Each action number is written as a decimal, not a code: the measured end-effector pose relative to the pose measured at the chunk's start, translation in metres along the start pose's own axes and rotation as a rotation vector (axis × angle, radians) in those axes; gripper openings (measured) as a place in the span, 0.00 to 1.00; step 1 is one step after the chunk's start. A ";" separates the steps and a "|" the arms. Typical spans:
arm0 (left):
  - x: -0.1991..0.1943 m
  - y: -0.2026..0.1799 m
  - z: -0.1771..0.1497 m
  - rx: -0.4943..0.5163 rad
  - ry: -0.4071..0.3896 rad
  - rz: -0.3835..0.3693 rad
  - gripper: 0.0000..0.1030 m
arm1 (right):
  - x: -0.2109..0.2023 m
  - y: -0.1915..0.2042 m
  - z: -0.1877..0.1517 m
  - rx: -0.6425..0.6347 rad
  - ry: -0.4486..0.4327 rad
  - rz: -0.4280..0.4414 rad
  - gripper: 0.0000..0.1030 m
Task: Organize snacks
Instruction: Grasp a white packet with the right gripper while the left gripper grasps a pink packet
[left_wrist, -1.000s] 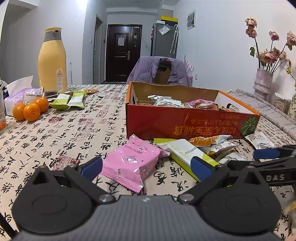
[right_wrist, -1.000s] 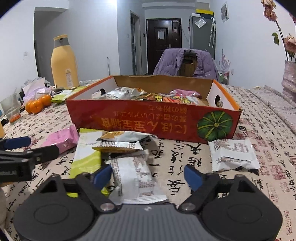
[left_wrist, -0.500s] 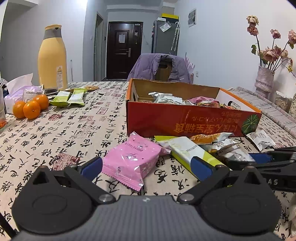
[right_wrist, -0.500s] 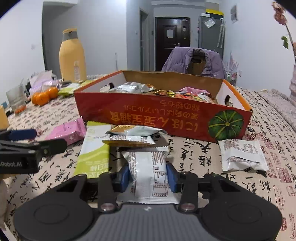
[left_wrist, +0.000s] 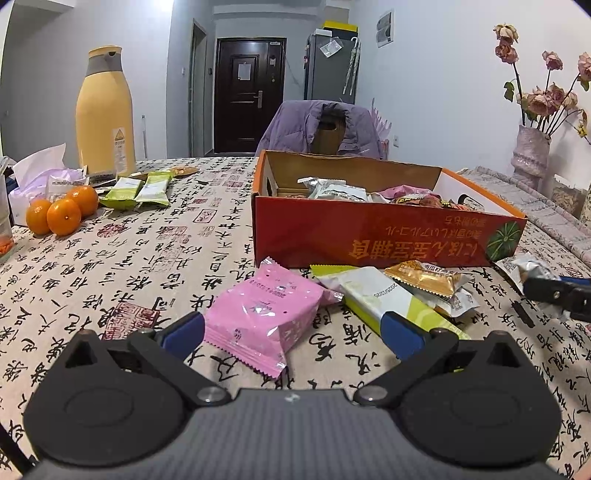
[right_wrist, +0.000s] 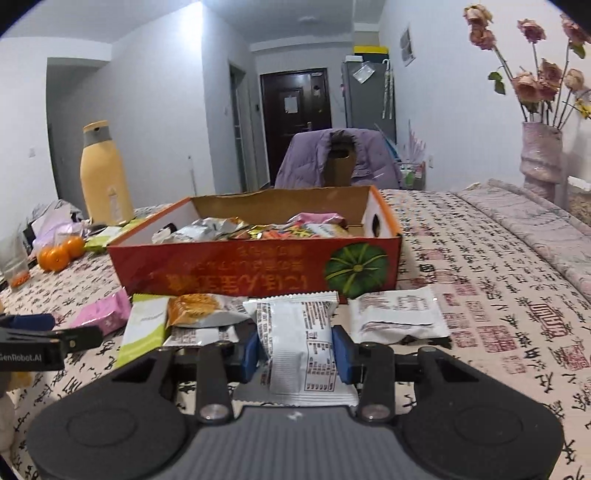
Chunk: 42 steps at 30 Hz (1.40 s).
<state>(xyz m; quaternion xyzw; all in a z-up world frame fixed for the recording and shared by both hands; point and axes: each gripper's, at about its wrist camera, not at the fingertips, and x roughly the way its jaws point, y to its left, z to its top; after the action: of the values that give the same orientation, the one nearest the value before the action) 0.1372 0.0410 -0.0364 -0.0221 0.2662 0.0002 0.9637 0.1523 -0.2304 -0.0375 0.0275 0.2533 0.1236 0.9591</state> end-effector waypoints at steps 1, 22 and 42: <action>0.000 0.000 0.000 0.000 0.000 0.002 1.00 | -0.001 -0.001 0.000 0.003 -0.002 -0.002 0.39; 0.023 0.011 0.022 0.109 0.096 0.046 1.00 | -0.013 -0.012 0.000 0.037 -0.027 -0.026 0.39; 0.057 0.013 0.031 0.070 0.188 -0.009 0.65 | -0.011 -0.013 -0.001 0.045 -0.016 -0.028 0.39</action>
<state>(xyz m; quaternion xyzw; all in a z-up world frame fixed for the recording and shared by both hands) 0.2016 0.0548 -0.0400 0.0105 0.3552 -0.0157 0.9346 0.1456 -0.2455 -0.0345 0.0463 0.2485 0.1041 0.9619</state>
